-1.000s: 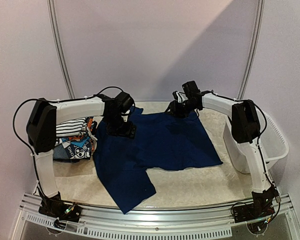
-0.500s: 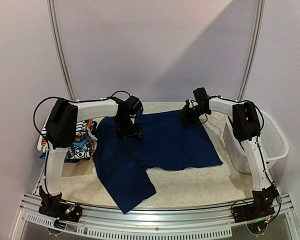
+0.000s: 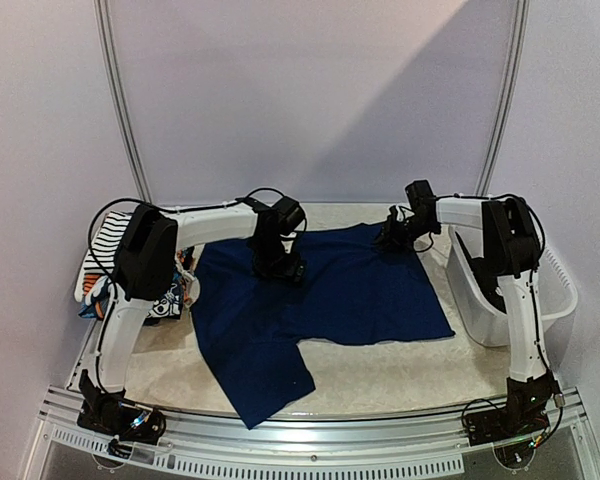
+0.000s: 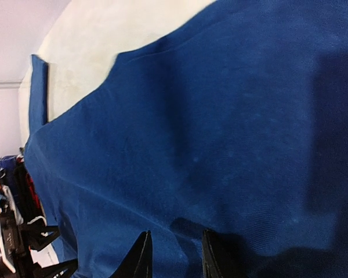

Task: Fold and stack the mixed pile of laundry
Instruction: Flatten out the crumpled T-shirt at the center of the board.

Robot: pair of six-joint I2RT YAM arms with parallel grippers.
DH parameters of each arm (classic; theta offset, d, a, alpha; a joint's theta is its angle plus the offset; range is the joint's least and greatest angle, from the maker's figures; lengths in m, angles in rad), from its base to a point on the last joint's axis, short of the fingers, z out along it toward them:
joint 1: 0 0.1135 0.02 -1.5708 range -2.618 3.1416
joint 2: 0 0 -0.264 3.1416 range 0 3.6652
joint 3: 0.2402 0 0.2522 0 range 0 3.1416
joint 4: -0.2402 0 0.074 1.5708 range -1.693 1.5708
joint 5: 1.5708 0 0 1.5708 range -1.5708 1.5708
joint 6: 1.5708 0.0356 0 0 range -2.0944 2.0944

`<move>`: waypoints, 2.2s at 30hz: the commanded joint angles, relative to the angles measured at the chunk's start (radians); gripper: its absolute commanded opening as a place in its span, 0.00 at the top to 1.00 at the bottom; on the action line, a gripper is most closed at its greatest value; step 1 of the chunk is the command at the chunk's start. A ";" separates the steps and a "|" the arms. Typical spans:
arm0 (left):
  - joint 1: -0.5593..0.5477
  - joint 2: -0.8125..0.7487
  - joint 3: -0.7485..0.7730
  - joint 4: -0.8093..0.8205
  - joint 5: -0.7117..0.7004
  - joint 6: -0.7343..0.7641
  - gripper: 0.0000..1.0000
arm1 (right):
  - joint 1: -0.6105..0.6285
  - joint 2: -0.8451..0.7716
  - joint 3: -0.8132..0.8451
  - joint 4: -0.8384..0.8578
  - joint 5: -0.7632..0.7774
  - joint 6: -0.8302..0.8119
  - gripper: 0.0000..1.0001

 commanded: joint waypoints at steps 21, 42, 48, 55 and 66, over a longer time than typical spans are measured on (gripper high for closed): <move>-0.116 -0.380 -0.207 -0.092 -0.152 0.140 0.06 | -0.001 -0.184 -0.065 -0.172 0.112 -0.030 0.48; -0.195 -0.785 -0.674 0.021 -0.092 0.134 0.08 | 0.129 -1.078 -0.609 -0.578 0.560 0.100 0.32; -0.211 -0.771 -0.699 0.065 -0.045 0.138 0.09 | 0.130 -1.400 -0.747 -0.850 0.722 0.338 0.37; -0.261 -0.796 -0.725 0.016 -0.044 0.140 0.11 | 0.129 -1.582 -0.826 -1.044 0.760 0.455 0.42; -0.444 -1.034 -0.943 -0.036 -0.013 0.119 0.19 | 0.223 -1.647 -0.932 -0.638 0.395 0.179 0.47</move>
